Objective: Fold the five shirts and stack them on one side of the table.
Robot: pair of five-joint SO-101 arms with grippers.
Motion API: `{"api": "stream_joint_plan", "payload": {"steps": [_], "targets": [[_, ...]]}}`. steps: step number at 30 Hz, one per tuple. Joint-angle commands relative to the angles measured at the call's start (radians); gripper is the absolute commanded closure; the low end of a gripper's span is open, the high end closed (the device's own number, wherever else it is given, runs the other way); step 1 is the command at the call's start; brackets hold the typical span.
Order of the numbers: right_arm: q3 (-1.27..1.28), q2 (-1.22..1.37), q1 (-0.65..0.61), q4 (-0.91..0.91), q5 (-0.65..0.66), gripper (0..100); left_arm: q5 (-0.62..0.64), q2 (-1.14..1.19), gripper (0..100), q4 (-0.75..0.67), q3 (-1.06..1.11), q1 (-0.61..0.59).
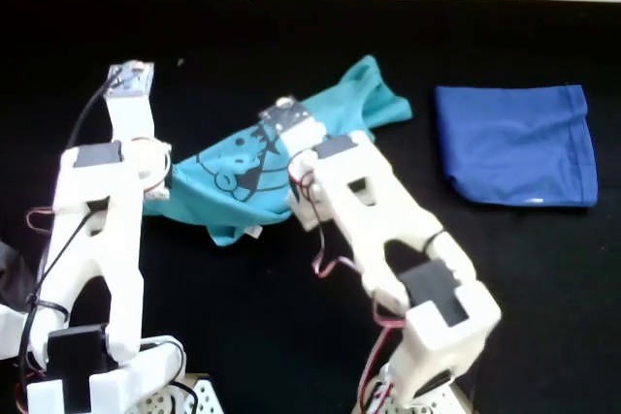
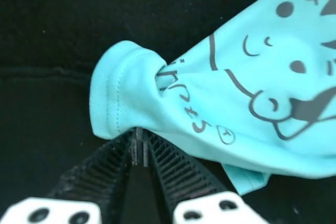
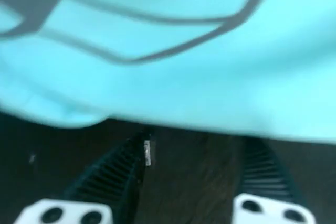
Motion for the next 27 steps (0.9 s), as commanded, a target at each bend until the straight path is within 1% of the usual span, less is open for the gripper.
{"api": "stream_joint_plan", "payload": {"steps": [1,3,5,8,11,14,16,18,20,21,22,27], "targets": [[-0.153,0.036,0.076,-0.013,-0.009,99.8,0.006,-0.038,99,0.121,-0.14,0.01],[-0.209,0.042,0.111,-0.012,-0.009,96.1,0.006,-0.038,99,0.181,-0.205,0.01],[-0.259,0.041,0.137,-0.007,-0.009,99.0,0.006,-0.038,99,0.233,-0.255,0.012],[-0.348,0.041,0.153,0.065,-0.009,99.1,0.006,-0.035,99,0.302,-0.278,0.018],[-0.42,0.041,0.148,0.136,-0.009,99.1,0.006,-0.028,99,0.356,-0.232,0.039],[-0.456,0.041,0.117,0.199,-0.008,98.8,0.006,-0.028,99,0.365,-0.148,0.044],[-0.461,0.041,0.076,0.26,-0.008,95.4,0.002,-0.03,99,0.362,-0.101,0.035],[-0.461,0.041,0.021,0.325,-0.009,86.5,0.002,-0.036,99,0.364,-0.07,0.012],[-0.463,0.041,-0.045,0.378,-0.003,77.2,0.002,-0.038,99,0.371,-0.064,-0.033],[-0.464,0.041,-0.077,0.4,-0.003,74.0,0.002,-0.038,99,0.382,-0.067,-0.064],[-0.461,0.041,-0.11,0.415,-0.005,73.0,0.002,-0.038,99,0.387,-0.067,-0.099],[-0.458,0.045,-0.263,0.443,-0.009,75.5,0.0,-0.038,99,0.391,-0.067,-0.309]]}}
